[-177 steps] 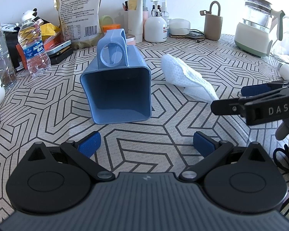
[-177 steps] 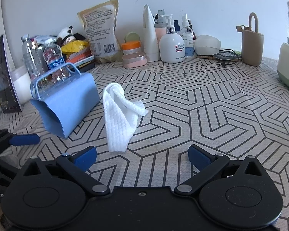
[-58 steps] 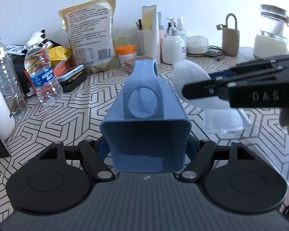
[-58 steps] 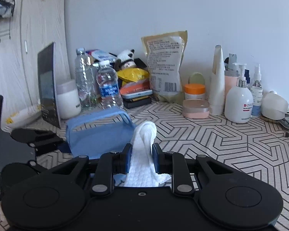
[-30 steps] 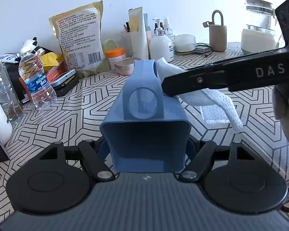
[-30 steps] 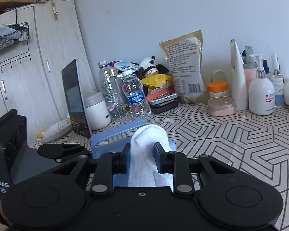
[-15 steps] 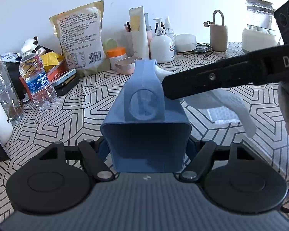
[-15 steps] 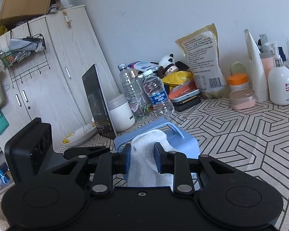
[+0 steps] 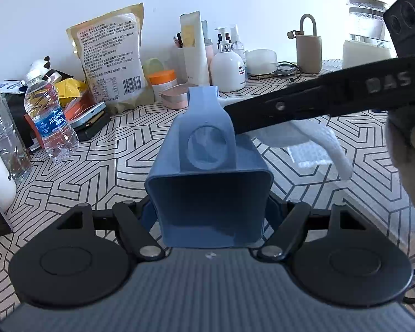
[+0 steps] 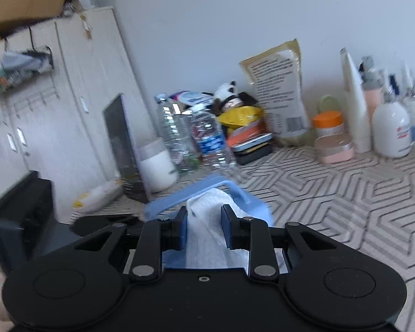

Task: Clean container
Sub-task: 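Rub the wipe held in the right tool over the container's handle end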

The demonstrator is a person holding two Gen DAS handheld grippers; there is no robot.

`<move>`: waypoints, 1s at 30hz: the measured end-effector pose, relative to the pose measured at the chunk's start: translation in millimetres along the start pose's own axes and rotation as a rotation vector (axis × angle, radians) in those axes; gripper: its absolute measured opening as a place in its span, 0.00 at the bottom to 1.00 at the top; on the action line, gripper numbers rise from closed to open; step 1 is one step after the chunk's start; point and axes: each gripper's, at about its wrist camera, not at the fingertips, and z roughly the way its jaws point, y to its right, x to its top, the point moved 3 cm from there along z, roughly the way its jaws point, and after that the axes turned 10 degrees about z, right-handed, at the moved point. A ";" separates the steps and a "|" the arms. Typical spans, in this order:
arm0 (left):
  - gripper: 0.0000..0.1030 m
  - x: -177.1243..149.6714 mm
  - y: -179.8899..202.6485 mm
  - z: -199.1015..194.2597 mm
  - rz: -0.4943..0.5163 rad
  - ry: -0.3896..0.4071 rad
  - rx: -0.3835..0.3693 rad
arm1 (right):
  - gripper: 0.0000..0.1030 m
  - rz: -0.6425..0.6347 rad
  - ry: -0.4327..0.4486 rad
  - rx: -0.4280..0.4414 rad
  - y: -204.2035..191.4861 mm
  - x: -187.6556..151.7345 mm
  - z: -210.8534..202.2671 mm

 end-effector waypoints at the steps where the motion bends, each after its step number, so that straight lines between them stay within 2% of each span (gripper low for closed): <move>1: 0.72 -0.1 -0.2 0.1 0.000 0.000 -0.001 | 0.30 0.010 -0.008 0.026 -0.3 -0.7 -0.9; 8: 0.72 0.3 -1.2 0.9 -0.007 -0.002 -0.003 | 0.28 0.009 -0.015 0.042 -1.7 -1.3 1.2; 12: 0.72 0.5 0.8 1.8 0.014 -0.009 0.011 | 0.27 -0.007 0.022 -0.066 7.1 6.9 8.7; 15: 0.72 0.3 0.0 2.4 0.014 -0.010 0.008 | 0.28 -0.018 0.027 -0.084 7.7 7.9 11.0; 22: 0.72 -1.5 -5.2 2.7 0.003 -0.007 -0.007 | 0.30 0.034 -0.008 0.039 6.9 4.0 6.1; 30: 0.72 -1.3 -5.7 2.6 0.002 -0.007 -0.007 | 0.30 0.032 -0.025 0.074 2.3 -1.8 1.9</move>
